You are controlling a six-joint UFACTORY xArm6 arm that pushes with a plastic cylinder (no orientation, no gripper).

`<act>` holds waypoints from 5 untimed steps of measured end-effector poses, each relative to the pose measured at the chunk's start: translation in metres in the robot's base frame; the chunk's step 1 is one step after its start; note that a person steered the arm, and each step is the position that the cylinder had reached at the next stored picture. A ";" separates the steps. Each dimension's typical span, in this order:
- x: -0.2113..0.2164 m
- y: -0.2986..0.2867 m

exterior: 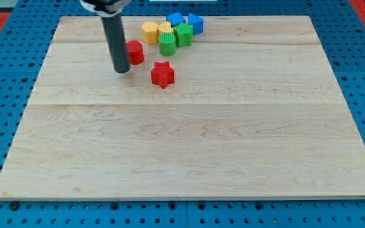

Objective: Push the red star left to the red circle

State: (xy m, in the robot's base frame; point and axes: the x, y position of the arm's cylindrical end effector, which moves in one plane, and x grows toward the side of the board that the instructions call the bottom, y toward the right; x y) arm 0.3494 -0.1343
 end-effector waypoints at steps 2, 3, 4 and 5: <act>-0.042 0.051; 0.003 0.022; 0.069 0.013; 0.100 0.071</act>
State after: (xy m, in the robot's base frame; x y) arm 0.4493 -0.0631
